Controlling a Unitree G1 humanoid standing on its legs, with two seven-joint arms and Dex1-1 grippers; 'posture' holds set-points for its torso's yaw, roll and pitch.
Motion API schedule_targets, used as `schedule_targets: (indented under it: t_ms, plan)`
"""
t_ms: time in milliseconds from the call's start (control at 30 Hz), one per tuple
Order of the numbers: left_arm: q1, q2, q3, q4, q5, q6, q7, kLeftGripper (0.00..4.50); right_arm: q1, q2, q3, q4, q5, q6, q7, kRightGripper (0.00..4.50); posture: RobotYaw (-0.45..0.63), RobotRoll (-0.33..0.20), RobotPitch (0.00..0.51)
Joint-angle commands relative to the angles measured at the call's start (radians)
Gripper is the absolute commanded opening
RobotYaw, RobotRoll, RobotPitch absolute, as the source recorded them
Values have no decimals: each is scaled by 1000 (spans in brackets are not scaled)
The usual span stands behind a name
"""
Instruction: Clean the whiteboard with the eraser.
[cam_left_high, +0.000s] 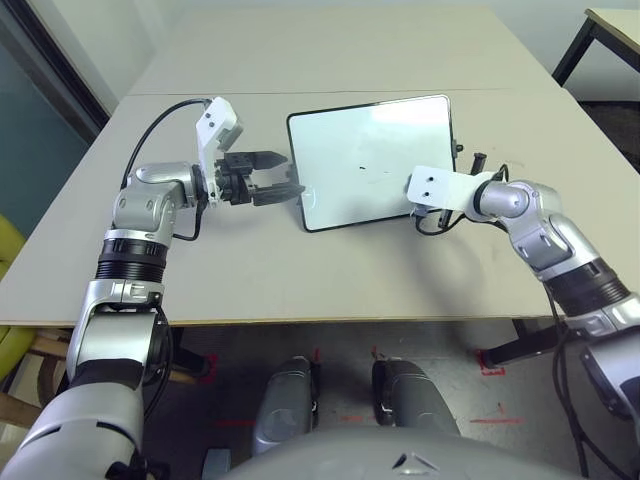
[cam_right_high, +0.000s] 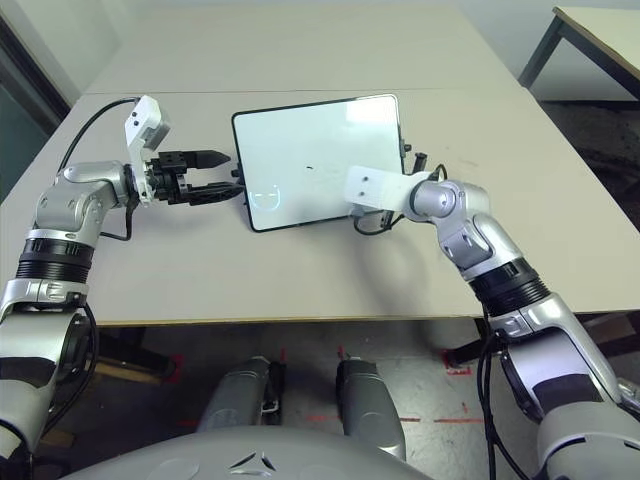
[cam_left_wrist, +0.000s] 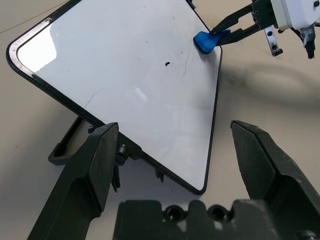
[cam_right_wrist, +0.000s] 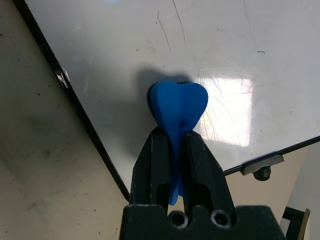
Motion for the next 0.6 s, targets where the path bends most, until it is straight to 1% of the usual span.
schedule_targets:
  t_ms: [33,367,600]
  plan:
    - [-4,-3,-10,8,-1,-4,-5,4500,1,12,5,23,-9,19,10,114,95,0,100]
    - [6,1,-4,-1,-3,-3,-2,4500,-87,108,36,39,-20,21,13,114,109,0,101]
    - [12,6,0,-8,-5,2,2,4500,-121,161,55,51,-29,8,16,114,118,0,100]
